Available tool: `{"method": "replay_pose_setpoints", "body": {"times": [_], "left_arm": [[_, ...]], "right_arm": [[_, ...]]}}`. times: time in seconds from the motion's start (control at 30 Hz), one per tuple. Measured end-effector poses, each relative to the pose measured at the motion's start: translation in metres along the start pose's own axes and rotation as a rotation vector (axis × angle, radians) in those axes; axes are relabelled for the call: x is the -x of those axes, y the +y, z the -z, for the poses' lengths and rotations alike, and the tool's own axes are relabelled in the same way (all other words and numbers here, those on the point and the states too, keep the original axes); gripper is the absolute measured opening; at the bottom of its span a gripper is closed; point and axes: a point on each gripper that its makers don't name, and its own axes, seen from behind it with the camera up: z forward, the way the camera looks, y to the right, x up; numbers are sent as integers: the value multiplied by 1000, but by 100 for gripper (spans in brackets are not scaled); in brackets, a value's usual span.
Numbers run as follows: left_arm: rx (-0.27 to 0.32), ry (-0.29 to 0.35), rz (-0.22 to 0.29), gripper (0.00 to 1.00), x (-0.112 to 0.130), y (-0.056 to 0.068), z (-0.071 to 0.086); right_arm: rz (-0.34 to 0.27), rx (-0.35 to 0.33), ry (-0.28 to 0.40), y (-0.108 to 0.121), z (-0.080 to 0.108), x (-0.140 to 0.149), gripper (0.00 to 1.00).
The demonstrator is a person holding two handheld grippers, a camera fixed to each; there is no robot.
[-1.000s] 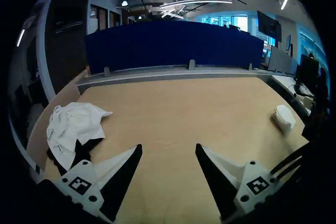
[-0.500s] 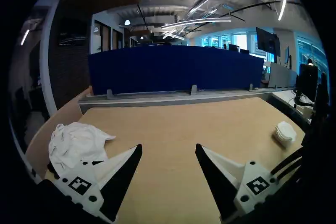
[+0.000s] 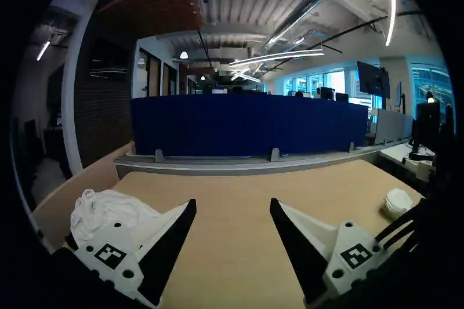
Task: Fold towel
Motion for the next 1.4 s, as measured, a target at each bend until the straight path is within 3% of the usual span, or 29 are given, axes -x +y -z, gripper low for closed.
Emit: {"method": "replay_pose_setpoints", "body": {"times": [0.2, 0.47, 0.8, 1.1, 1.4], "left_arm": [[-14, 47, 30, 94, -6, -5, -1], [-23, 80, 14, 94, -2, -12, -2], [-40, 94, 22, 94, 35, -20, -7], [-44, 109, -3, 94, 70, -20, -10], [-70, 141, -23, 94, 84, -29, -9]], "right_arm": [[-20, -1, 8, -9, 0, -1, 100], [15, -4, 9, -15, 2, 5, 100], [24, 2, 22, -21, 7, 12, 100], [52, 3, -5, -27, 10, 39, 100], [62, 9, -7, -33, 6, 43, 100]]}}
